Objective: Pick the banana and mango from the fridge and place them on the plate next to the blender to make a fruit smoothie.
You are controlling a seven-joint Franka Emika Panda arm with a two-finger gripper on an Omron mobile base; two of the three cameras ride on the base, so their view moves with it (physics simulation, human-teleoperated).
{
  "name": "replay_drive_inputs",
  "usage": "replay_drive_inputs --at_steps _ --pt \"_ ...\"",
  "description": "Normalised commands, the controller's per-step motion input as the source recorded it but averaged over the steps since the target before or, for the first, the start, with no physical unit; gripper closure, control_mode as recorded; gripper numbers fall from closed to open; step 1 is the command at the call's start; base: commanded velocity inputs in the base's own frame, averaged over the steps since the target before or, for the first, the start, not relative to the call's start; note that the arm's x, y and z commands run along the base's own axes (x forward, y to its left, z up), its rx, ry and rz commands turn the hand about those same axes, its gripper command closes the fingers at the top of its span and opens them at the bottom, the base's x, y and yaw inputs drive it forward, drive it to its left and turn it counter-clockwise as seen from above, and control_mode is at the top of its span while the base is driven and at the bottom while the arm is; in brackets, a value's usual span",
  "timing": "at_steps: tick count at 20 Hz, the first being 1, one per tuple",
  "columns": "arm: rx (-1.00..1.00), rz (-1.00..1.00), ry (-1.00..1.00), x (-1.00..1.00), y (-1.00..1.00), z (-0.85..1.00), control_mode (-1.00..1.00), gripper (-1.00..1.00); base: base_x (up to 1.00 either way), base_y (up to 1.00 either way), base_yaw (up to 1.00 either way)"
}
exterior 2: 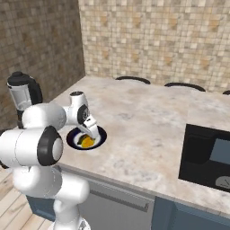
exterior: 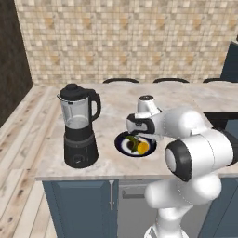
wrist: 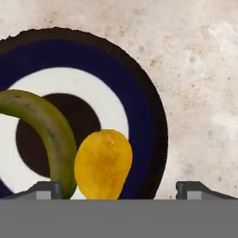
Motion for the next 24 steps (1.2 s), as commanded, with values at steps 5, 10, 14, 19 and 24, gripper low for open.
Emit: replay_drive_inputs --at_steps 5,10,14,19,24 --pt "0.0 -0.05 -0.17 -0.72 0.0 0.4 -1.0 -1.0 0.0 0.0 0.0" --pt "0.0 -0.03 -0.19 -0.93 -0.11 0.25 -1.0 -1.0 0.0 0.0 0.0" --pt "0.0 0.0 -0.11 -0.4 -0.46 0.57 -1.0 -1.0 0.0 0.0 0.0" --pt "0.0 0.0 -0.09 -0.02 -0.66 0.76 -1.0 -1.0 0.0 0.0 0.0" --pt "0.0 0.0 -0.03 0.0 -0.93 0.52 -1.0 -1.0 0.0 0.0 0.0"
